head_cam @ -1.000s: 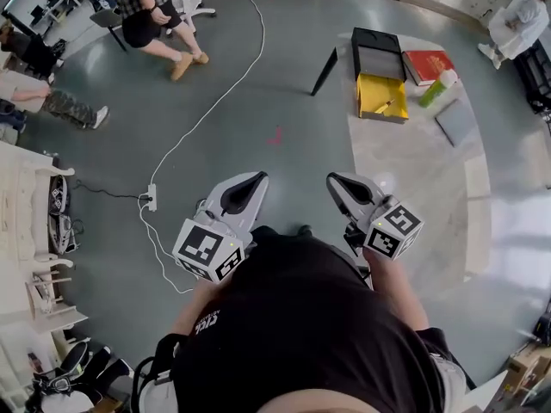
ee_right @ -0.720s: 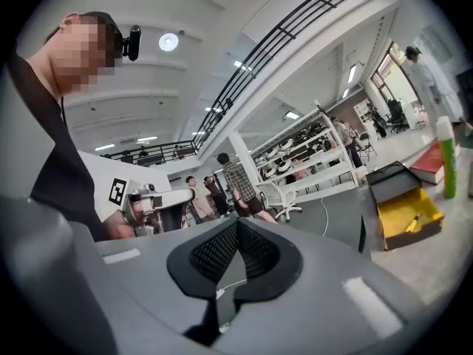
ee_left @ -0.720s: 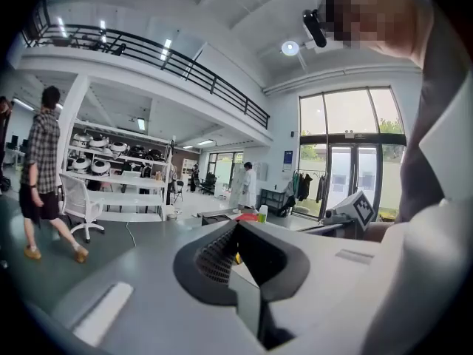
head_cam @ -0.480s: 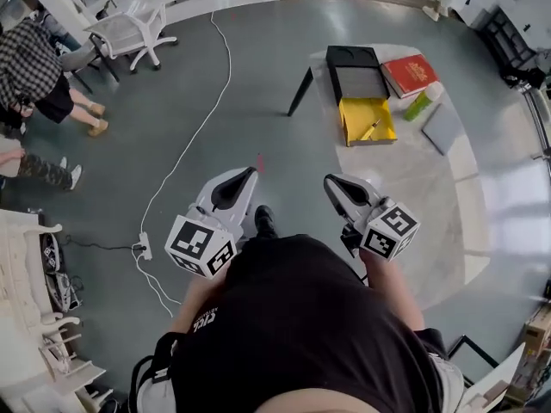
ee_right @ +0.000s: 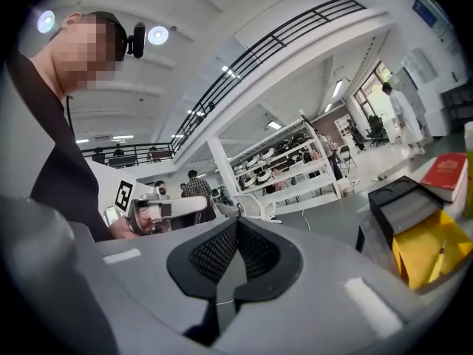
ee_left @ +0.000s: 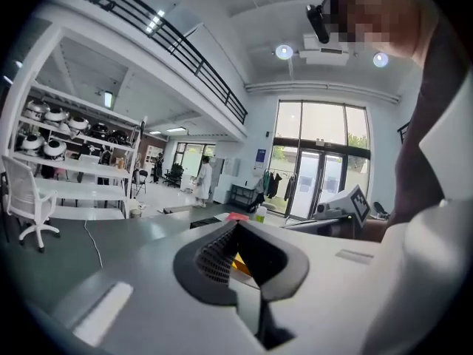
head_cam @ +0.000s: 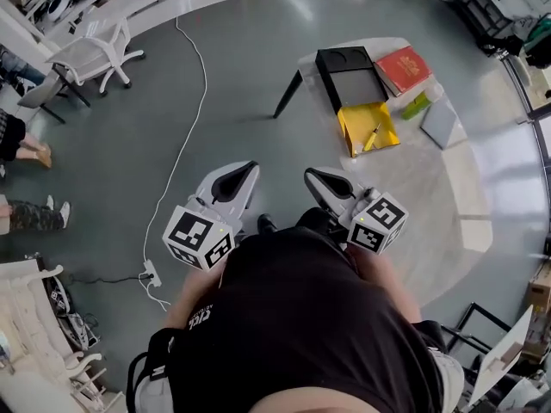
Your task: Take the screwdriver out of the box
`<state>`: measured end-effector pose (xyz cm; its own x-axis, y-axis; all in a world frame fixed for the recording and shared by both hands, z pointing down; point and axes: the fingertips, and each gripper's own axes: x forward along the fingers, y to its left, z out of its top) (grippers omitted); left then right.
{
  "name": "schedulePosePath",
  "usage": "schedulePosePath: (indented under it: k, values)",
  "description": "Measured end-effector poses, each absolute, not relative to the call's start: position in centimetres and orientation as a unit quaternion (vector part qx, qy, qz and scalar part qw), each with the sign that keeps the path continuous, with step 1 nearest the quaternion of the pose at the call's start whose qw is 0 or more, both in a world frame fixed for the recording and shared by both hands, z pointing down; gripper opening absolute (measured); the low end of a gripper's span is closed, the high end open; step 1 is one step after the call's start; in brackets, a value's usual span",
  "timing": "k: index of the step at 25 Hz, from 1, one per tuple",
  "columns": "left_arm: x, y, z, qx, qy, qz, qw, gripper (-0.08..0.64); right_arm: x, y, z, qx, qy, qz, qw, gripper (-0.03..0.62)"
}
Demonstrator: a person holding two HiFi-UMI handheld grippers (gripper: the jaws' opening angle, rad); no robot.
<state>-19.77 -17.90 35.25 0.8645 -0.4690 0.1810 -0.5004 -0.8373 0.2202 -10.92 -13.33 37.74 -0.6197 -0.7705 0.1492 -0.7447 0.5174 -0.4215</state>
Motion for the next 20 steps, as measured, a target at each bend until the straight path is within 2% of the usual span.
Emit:
schedulePosePath:
  k: [8, 20]
  values:
    - [-13.9, -21.6, 36.8, 0.966, -0.194, 0.075, 0.157, 0.002, -6.1, -16.7, 38.5, -0.481, 0.842, -0.240, 0.037, 0.014]
    - [1.1, -22.7, 36.3, 0.979, -0.085, 0.130, 0.133, 0.003, 8.0, -18.9, 37.8, -0.552, 0.800, -0.220, 0.081, 0.014]
